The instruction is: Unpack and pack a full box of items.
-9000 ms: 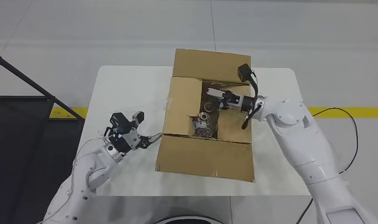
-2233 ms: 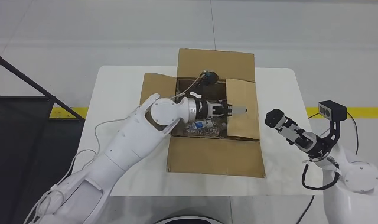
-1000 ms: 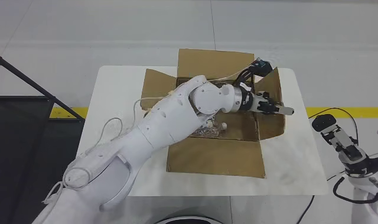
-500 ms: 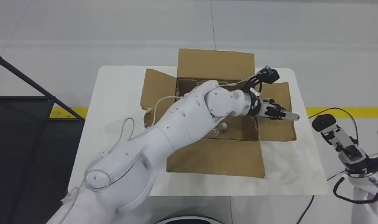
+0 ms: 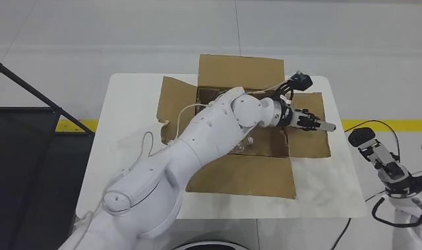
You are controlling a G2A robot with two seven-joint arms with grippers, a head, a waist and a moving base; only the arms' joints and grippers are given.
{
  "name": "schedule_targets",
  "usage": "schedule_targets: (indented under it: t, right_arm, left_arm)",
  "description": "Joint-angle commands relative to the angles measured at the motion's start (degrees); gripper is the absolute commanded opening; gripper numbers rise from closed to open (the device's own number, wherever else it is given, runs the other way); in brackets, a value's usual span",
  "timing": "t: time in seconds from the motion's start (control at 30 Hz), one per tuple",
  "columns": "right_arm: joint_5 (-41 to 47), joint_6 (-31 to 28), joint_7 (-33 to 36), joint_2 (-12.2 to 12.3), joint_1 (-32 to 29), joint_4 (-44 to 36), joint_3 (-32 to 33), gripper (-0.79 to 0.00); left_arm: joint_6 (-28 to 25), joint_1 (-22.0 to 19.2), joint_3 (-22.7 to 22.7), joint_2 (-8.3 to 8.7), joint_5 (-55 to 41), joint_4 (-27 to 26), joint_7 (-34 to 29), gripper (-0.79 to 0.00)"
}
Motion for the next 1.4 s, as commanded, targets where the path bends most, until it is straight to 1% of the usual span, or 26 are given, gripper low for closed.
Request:
schedule_targets:
  t: [0.0, 0.13, 0.2, 0.27, 0.33, 0.4, 0.47, 0.5, 0.57, 0.6, 0.63, 0.7, 0.77, 0.8, 0.83, 0.97, 1.07, 1.13, 1.27, 1.3, 1.37]
  right_arm:
    - [0.0, 0.0, 0.0, 0.0, 0.0, 0.0, 0.0, 0.0]
    - [-1.95, 1.18, -1.46, 0.06, 0.43, -1.5, -0.49, 0.0]
    - [-3.99, 2.17, -2.01, 0.21, 1.42, -2.77, -1.15, 0.0]
    - [-6.46, 3.02, -2.64, 0.4, 3.0, -4.39, -1.74, 0.0]
    - [-8.55, 4.05, -2.86, 0.63, 5.0, -6.26, -2.77, 0.0]
    - [-11.12, 5.49, -2.23, 0.93, 7.4, -8.17, -4.15, 0.0]
    - [-14.44, 7.63, -1.49, 1.26, 10.22, -9.39, -5.8, 0.0]
    - [-16.47, 8.77, -1.13, 1.41, 11.77, -10.03, -6.88, 0.0]
    - [-20.01, 11.16, -0.56, 1.67, 15.06, -10.72, -9.66, 0.0]
    - [-21.52, 12.15, -0.23, 1.78, 16.63, -10.65, -11.03, 0.0]
    - [-22.95, 13.05, 0.48, 1.9, 18.32, -10.53, -12.63, 0.0]
    - [-25.25, 14.42, 2.23, 2.12, 21.82, -9.62, -15.85, 0.0]
    - [-27.79, 15.57, 4.33, 2.3, 25.45, -8.21, -19.3, 0.0]
    - [-29.09, 16.3, 5.21, 2.35, 27.22, -7.41, -21.16, 0.0]
    - [-30.24, 16.77, 6.24, 2.37, 28.9, -6.72, -23.16, 0.0]
    - [-34.65, 18.16, 10.01, 2.26, 34.87, -4.02, -31.05, 0.0]
    - [-39.19, 19.23, 11.15, 2.01, 38.6, -2.17, -36.63, 0.0]
    - [-38.97, 19.11, 11.9, 1.84, 40.36, -0.94, -39.18, 0.0]
    - [-38.97, 19.11, 11.9, 1.84, 40.36, -0.94, -39.18, 0.0]
    - [-38.97, 19.11, 11.9, 1.84, 40.36, -0.94, -39.18, 0.0]
    - [-38.97, 19.11, 11.9, 1.84, 40.36, -0.94, -39.18, 0.0]
  left_arm:
    - [-1.63, -1.1, -1.03, 0.29, 0.48, 0.18, 0.53, 0.0]
    - [-4.06, -3.23, -3.52, 1.66, 1.72, 0.08, 0.86, 0.0]
    - [-5.49, -3.73, -5.37, 2.79, 1.46, -0.53, 0.61, 0.0]
    - [-6.32, -4.44, -7.18, 4.32, 2.81, -1.12, 0.7, 0.0]
    - [-6.65, -4.61, -9.31, 6.14, 4.31, -2.5, 1.27, 0.0]
    - [-6.72, -4.12, -11.89, 8.31, 6.03, -5.05, 1.75, 0.0]
    - [-5.93, -2.76, -14.94, 10.85, 8.49, -9.22, 1.73, 0.0]
    - [-5.05, -1.59, -16.83, 12.26, 9.87, -12.13, 1.73, 0.0]
    - [-2.17, 2.08, -21.47, 15.4, 13.54, -20.18, 1.16, 0.0]
    - [0.05, 4.82, -24.21, 17.01, 15.44, -25.56, 0.31, 0.0]
    - [2.68, 8.12, -27.44, 18.65, 17.55, -31.87, -0.64, 0.0]
    - [8.56, 16.31, -34.19, 21.6, 21.66, -46.37, -4.05, 0.0]
    - [14.0, 24.81, -40.63, 23.8, 24.86, -60.38, -7.99, 0.0]
    - [16.01, 28.56, -43.39, 24.59, 25.97, -66.23, -9.67, 0.0]
    - [17.61, 31.71, -45.75, 25.21, 26.89, -71.0, -11.0, 0.0]
    - [20.98, 40.15, -52.73, 26.82, 30.25, -82.29, -14.07, 0.0]
    - [22.56, 45.51, -57.32, 27.68, 31.88, -87.24, -14.84, 0.0]
    - [23.36, 49.04, -60.3, 28.16, 32.81, -89.45, -14.72, 0.0]
    - [24.81, 56.27, -65.3, 28.83, 32.87, -92.53, -13.19, 0.0]
    - [24.95, 57.46, -65.84, 28.92, 33.22, -93.29, -12.87, 0.0]
    - [24.95, 57.46, -65.84, 28.92, 33.22, -93.29, -12.87, 0.0]
